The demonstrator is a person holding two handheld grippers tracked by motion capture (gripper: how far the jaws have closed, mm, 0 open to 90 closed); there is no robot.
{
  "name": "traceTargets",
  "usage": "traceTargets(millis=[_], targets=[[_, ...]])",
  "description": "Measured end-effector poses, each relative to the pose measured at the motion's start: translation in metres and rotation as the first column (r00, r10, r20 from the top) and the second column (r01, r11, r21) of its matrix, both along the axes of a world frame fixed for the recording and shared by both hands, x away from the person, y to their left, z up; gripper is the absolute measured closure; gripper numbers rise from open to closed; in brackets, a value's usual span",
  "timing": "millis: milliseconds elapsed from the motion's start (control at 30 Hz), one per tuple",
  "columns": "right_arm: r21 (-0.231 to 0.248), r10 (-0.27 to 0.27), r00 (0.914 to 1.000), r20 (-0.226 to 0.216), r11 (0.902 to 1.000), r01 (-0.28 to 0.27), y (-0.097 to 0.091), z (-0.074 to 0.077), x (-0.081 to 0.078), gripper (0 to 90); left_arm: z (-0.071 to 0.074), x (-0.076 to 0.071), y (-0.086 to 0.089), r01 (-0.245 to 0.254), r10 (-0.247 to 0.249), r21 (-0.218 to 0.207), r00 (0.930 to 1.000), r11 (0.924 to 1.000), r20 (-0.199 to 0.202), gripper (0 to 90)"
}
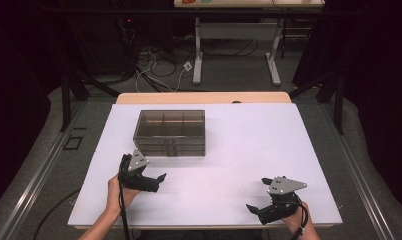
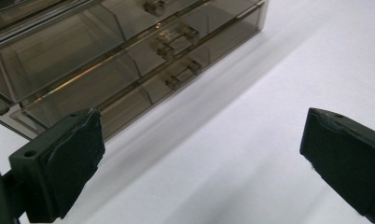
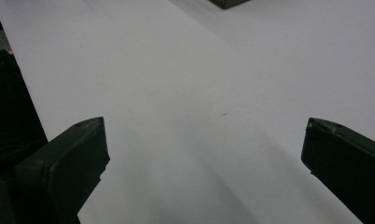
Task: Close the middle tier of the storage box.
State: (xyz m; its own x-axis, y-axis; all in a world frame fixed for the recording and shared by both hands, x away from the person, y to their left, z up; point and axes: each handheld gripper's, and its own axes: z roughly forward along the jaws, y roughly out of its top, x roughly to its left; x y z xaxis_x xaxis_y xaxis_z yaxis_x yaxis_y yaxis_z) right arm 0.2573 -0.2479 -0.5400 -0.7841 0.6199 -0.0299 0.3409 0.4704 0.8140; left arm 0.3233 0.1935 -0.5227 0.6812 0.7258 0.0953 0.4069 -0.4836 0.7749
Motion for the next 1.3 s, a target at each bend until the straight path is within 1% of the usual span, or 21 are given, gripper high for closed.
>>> traceTargets(millis=[33, 233, 300, 333, 367, 400, 433, 467, 533, 567, 633, 700, 833, 900, 967, 1067, 1167, 1267, 1300], targets=[[0.0, 0.0, 1.0, 0.001, 1.0, 0.0, 0.0, 0.0, 0.0, 0.0, 0.0, -0.002, 0.0, 0.003, -0.003, -0.002, 1.0, 1.0, 0.005, 0.0], [-0.005, 0.0, 1.0, -0.002, 1.0, 0.0, 0.0, 0.0, 0.0, 0.0, 0.002, -0.015, 0.001, 0.023, -0.023, -0.007, 0.9997, 0.9997, 0.004, 0.0], [0.001, 0.001, 1.0, 0.007, 1.0, -0.001, 0.001, -0.001, 0.0, 0.0, 0.002, -0.019, 0.001, 0.027, -0.027, -0.012, 0.9996, 0.9995, 0.001, 0.0], [0.0, 0.0, 1.0, 0.006, 1.0, 0.0, 0.001, -0.001, 0.0, 0.0, 0.002, -0.021, 0.001, 0.032, -0.032, -0.008, 0.9995, 0.9995, 0.003, 0.0], [0.001, 0.003, 1.0, 0.004, 1.0, -0.003, 0.001, -0.001, 0.0, 0.0, 0.002, -0.023, 0.001, 0.035, -0.035, -0.011, 0.9994, 0.9993, -0.004, 0.0], [0.001, -0.004, 1.0, 0.007, 1.0, 0.004, 0.001, -0.001, 0.0, 0.0, 0.001, -0.025, 0.001, 0.039, -0.039, -0.007, 0.9992, 0.9992, 0.001, 0.0], [-0.001, -0.007, 1.0, 0.007, 1.0, 0.007, 0.001, -0.001, 0.0, 0.0, 0.001, -0.027, 0.001, 0.04, -0.04, -0.008, 0.9992, 0.9991, -0.007, 0.0], [0.001, 0.0, 1.0, 0.001, 1.0, 0.0, 0.001, -0.001, 0.0, 0.0, 0.0, -0.029, 0.001, 0.044, -0.044, -0.007, 0.999, 0.999, -0.004, 0.0], [0.003, 0.003, 1.0, -0.001, 1.0, -0.003, 0.001, -0.001, 0.001, 0.0, 0.0, -0.032, 0.001, 0.048, -0.048, -0.007, 0.9988, 0.9988, -0.01, 0.0], [-0.002, 0.004, 1.0, -0.005, 1.0, -0.004, 0.0, 0.0, 0.001, 0.0, 0.0, -0.034, 0.001, 0.051, -0.051, -0.002, 0.9987, 0.9987, -0.007, 0.0], [0.006, 0.0, 1.0, -0.007, 1.0, 0.0, 0.0, 0.0, 0.001, 0.0, -0.001, -0.037, 0.001, 0.054, -0.054, -0.009, 0.9985, 0.9985, -0.011, 0.0], [0.009, -0.003, 0.9999, -0.016, 1.0, 0.003, -0.001, 0.0, 0.0, 0.0, -0.001, -0.04, 0.002, 0.054, -0.054, -0.018, 0.9985, 0.9984, -0.005, 0.0], [0.016, -0.004, 0.9999, -0.01, 0.9999, 0.004, 0.0, 0.0, 0.0, 0.0, -0.002, -0.047, 0.004, 0.052, -0.052, -0.029, 0.9987, 0.9982, 0.005, 0.0], [0.013, -0.008, 0.9999, -0.011, 0.9999, 0.008, 0.0, 0.0, 0.001, 0.0, -0.003, -0.05, 0.004, 0.052, -0.052, -0.024, 0.9986, 0.9984, 0.005, 0.0], [0.009, -0.003, 1.0, -0.008, 1.0, 0.003, 0.0, 0.0, 0.001, 0.0, -0.003, -0.053, 0.005, 0.051, -0.05, -0.021, 0.9986, 0.9985, 0.017, 0.0], [0.003, 0.003, 1.0, -0.01, 1.0, -0.003, 0.0, 0.0, 0.001, 0.0, -0.002, -0.057, 0.008, 0.046, -0.046, -0.023, 0.9987, 0.9987, 0.021, 0.0], [0.008, 0.002, 1.0, -0.005, 1.0, -0.002, 0.001, -0.001, 0.001, 0.0, -0.004, -0.06, 0.01, 0.043, -0.043, -0.028, 0.999, 0.9987, 0.015, 0.0], [0.006, -0.002, 1.0, -0.004, 1.0, 0.002, 0.001, -0.001, 0.001, 0.0, -0.006, -0.063, 0.012, 0.046, -0.046, -0.021, 0.9989, 0.9987, 0.005, 0.0], [0.001, 0.002, 0.9999, -0.011, 1.0, -0.002, 0.001, -0.001, 0.001, 0.0, -0.006, -0.064, 0.013, 0.046, -0.046, -0.014, 0.9989, 0.9989, 0.01, 0.0]])
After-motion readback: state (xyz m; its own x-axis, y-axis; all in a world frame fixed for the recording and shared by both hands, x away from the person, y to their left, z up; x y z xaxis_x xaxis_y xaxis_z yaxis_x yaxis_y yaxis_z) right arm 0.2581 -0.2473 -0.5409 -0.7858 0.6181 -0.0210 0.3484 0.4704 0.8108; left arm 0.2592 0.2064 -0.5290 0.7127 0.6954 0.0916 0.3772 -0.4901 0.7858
